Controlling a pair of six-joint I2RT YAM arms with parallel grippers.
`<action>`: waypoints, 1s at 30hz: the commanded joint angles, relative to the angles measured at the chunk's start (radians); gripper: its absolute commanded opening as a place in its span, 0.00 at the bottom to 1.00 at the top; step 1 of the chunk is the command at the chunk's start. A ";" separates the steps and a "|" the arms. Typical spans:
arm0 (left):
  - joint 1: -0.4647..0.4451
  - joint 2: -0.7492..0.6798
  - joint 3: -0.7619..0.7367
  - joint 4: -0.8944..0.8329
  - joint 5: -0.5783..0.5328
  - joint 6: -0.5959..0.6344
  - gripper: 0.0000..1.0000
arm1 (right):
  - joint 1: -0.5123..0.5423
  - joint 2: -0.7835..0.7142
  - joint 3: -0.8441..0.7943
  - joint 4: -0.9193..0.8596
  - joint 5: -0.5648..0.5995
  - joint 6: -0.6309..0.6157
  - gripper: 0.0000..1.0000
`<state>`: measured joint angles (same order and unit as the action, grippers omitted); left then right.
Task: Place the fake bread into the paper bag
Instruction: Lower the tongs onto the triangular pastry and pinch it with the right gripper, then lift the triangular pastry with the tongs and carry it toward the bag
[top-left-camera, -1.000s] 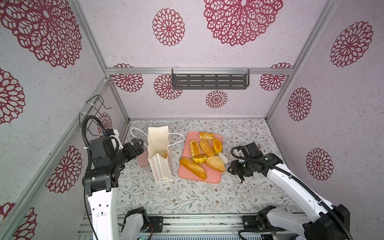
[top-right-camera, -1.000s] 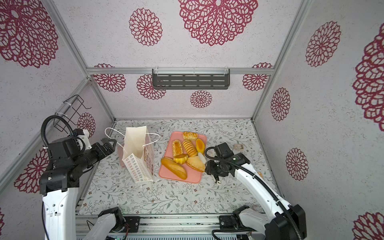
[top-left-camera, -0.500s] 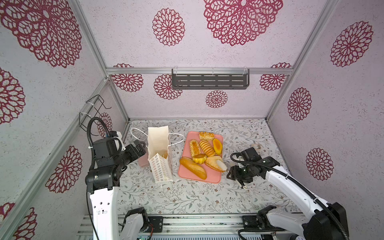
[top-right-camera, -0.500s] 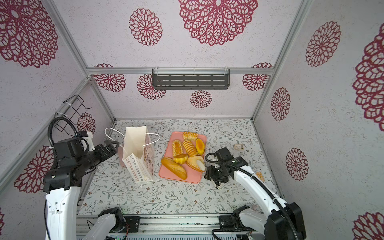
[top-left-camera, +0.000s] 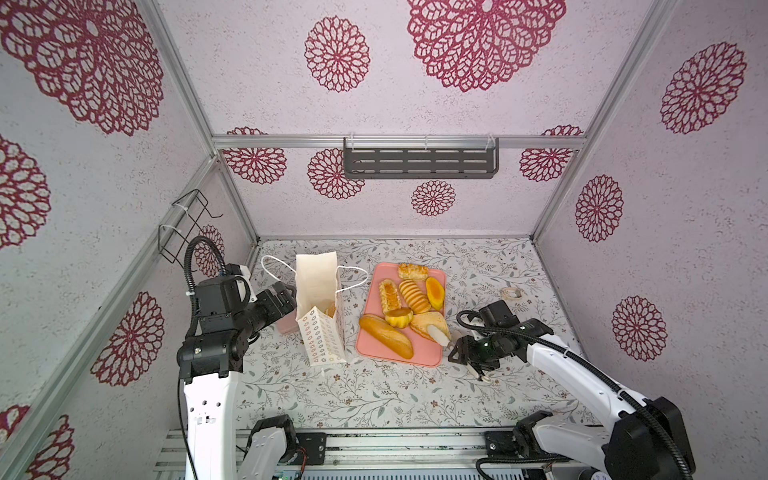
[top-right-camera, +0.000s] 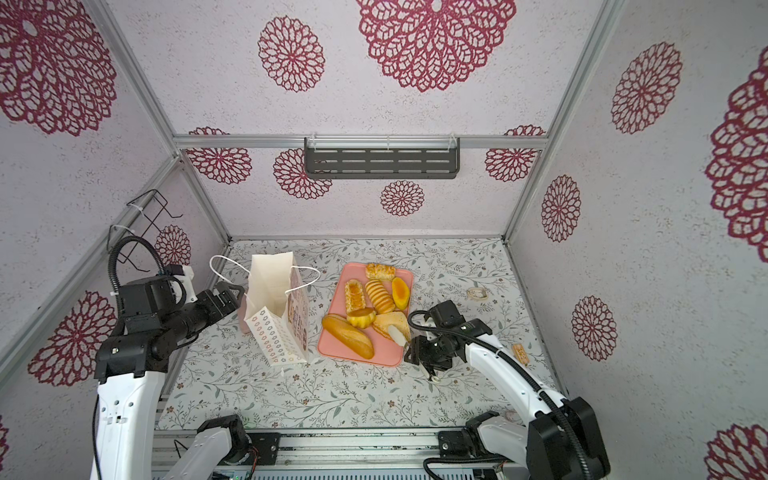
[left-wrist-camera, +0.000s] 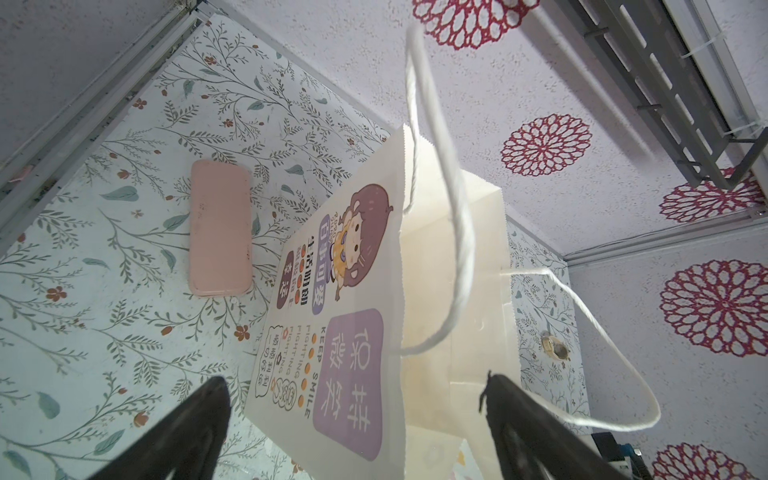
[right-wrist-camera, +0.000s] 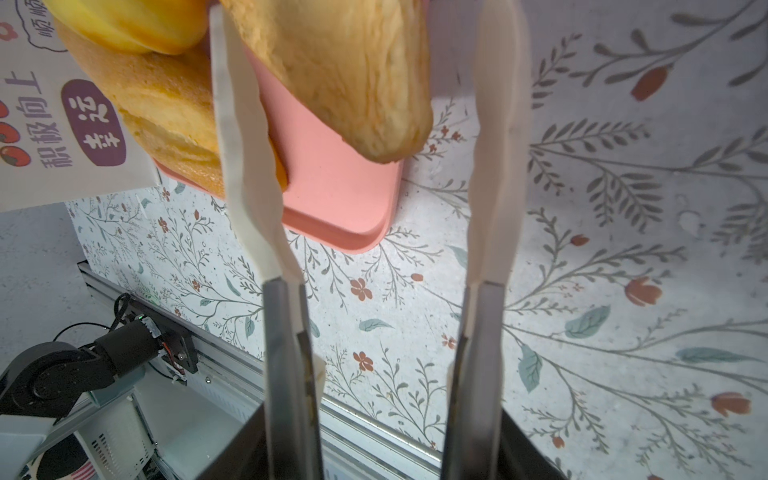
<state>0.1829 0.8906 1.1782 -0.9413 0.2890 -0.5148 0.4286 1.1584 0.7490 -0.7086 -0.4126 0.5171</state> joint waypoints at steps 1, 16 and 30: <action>-0.008 0.001 0.006 0.021 -0.014 -0.006 0.99 | -0.007 0.000 -0.004 0.042 -0.043 0.012 0.59; -0.013 0.008 0.004 0.029 -0.023 -0.006 0.98 | -0.030 -0.051 -0.001 0.046 -0.066 0.033 0.37; -0.015 0.044 0.003 0.036 -0.022 -0.005 0.94 | -0.055 -0.132 0.166 -0.097 -0.026 0.013 0.18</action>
<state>0.1753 0.9321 1.1782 -0.9302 0.2623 -0.5247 0.3801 1.0565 0.8616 -0.7853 -0.4412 0.5426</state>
